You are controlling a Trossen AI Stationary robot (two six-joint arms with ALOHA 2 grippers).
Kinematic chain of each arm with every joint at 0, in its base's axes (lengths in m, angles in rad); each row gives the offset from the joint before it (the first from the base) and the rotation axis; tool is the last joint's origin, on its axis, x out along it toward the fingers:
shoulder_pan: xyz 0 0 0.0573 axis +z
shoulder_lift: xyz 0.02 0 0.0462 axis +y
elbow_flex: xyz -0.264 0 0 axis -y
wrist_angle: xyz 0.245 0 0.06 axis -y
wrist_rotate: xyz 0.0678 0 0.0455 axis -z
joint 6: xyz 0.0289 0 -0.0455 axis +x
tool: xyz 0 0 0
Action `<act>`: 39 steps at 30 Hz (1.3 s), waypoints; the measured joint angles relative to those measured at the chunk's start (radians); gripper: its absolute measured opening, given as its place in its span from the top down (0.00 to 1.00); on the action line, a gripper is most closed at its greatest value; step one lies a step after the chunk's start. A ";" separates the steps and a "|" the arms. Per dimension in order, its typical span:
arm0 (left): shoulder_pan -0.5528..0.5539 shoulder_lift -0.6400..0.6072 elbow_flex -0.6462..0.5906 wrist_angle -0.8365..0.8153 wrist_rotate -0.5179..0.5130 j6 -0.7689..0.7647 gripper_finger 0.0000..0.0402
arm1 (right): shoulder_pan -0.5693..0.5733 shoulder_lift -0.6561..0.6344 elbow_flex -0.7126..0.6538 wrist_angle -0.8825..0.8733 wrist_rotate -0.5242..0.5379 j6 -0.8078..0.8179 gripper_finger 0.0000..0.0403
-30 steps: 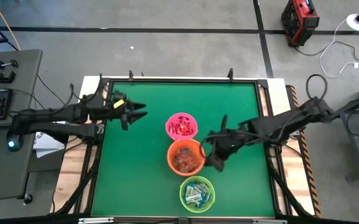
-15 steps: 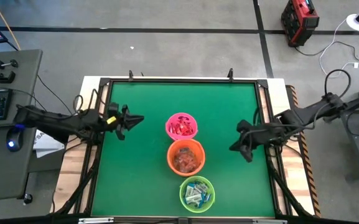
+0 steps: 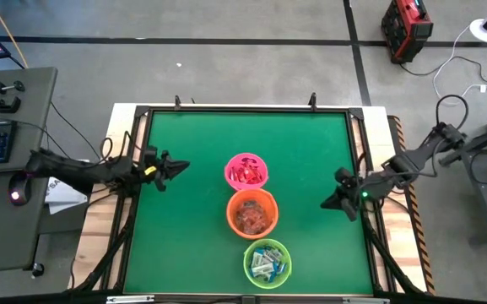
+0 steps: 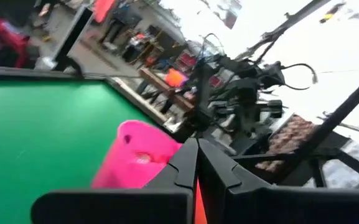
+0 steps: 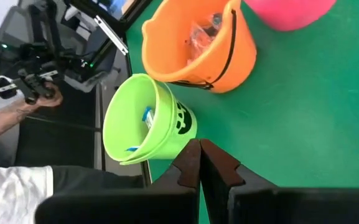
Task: Sort candy by brand, put in halloween buckets
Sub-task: Return to Home Position
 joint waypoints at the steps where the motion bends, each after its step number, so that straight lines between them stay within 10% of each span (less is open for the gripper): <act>1: 0.000 -0.025 0.000 -0.045 -0.010 -0.013 1.00 | 0.014 -0.017 -0.013 0.001 0.015 0.009 1.00; 19: 0.001 -0.149 0.001 -0.193 -0.029 0.020 1.00 | 0.100 -0.265 -0.348 0.322 0.295 -0.176 1.00; 32: 0.001 -0.149 0.002 -0.195 -0.028 0.026 1.00 | -0.253 -0.567 -0.407 0.376 0.107 -0.566 1.00; 39: 0.001 -0.149 0.002 -0.197 -0.028 0.026 1.00 | -0.399 -0.616 -0.621 0.760 -0.103 -0.558 1.00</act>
